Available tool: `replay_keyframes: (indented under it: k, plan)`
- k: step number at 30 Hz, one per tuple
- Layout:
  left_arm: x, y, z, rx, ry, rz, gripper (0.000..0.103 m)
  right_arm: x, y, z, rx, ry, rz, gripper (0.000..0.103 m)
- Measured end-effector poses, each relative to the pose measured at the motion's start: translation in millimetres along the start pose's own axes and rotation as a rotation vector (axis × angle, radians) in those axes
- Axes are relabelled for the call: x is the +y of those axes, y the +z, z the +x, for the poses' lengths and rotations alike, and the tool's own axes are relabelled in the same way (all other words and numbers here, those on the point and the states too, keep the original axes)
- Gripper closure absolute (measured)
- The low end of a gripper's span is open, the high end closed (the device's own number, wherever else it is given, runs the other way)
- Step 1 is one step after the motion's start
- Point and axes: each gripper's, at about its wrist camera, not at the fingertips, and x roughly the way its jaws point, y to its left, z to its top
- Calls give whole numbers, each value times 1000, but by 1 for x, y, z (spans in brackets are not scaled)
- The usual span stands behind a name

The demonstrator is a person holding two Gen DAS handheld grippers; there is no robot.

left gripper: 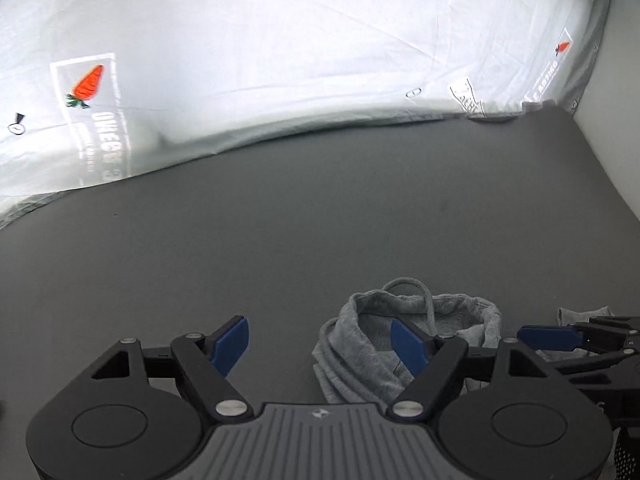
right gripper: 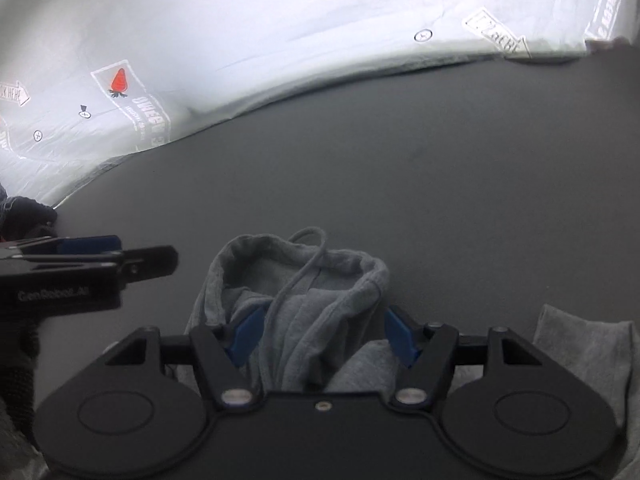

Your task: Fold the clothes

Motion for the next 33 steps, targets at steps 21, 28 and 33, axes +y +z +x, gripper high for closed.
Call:
replay_keyframes:
  k: [21,28,33]
  plan:
    - [85,30,46,-148,398,91,19,89,78,41,-449,-455,-479,95]
    - [131,90,51,-206,453,88,16,155,161,53,-733,-493,-567,94]
    - [158,111,63,-189,406,70,13,152,184,110,-421,-362,-469,71]
